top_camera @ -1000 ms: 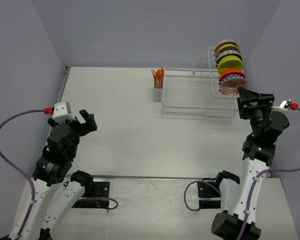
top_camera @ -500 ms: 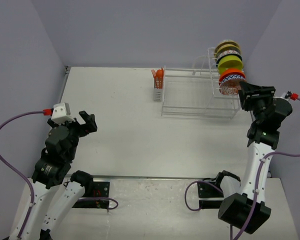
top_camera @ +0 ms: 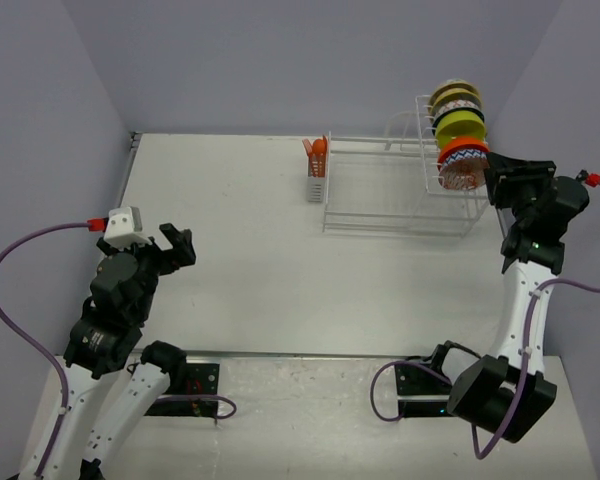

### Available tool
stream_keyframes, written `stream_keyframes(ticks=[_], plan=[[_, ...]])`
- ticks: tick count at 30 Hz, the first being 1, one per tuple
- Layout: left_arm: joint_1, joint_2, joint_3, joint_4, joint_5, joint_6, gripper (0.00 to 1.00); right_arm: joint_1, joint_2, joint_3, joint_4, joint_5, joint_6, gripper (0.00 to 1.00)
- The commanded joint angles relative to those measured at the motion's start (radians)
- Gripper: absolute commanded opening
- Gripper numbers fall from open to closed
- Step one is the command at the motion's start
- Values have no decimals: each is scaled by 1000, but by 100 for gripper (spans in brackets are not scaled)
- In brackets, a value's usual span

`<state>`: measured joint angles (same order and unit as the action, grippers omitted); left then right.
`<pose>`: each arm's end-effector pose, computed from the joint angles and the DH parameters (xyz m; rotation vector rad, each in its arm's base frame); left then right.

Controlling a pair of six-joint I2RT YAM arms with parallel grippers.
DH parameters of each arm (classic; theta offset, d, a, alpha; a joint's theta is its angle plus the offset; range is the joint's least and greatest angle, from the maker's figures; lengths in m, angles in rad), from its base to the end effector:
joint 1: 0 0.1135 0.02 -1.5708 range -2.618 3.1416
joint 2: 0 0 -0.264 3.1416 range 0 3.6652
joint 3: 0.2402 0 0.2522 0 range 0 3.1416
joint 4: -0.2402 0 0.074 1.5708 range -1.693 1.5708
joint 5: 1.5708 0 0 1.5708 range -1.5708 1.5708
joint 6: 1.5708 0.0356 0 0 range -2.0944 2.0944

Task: Unload the bowls from the dish rack

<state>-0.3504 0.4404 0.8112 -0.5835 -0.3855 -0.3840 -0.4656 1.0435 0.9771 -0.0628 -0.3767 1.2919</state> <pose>0.0913 -0.0191 0.3481 -0.3050 1.7450 -0.1883 0.2219 -0.0968 0.3715 1.1646 1.3471 0.9261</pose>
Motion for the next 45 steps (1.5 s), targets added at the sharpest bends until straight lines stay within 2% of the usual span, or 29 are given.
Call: stream_keyframes(ticks=[1,5,12,16,23,27,35,40,45], plan=[[-4,-6,-3,48,17,4,100,-4,19,63,44,30,-17,46],[-4,-5,-4,50,20,4,100,-2,52,77,57,16,-25,42],[-4,4,-3,50,25,5,100,10,41,35,99,27,-14,42],[-4,3,-4,53,28,7,100,39,24,-20,196,47,4,41],[-4,6,-3,54,37,8,100,79,41,-35,202,97,0,40],[-4,11,-4,56,40,10,100,100,47,-43,210,120,-5,36],[-4,9,-4,59,45,11,100,142,50,-64,205,188,35,36],[-4,8,-6,57,46,11,100,162,59,-64,199,211,58,28],[-4,1,-7,63,57,14,100,168,46,-86,199,236,72,25]])
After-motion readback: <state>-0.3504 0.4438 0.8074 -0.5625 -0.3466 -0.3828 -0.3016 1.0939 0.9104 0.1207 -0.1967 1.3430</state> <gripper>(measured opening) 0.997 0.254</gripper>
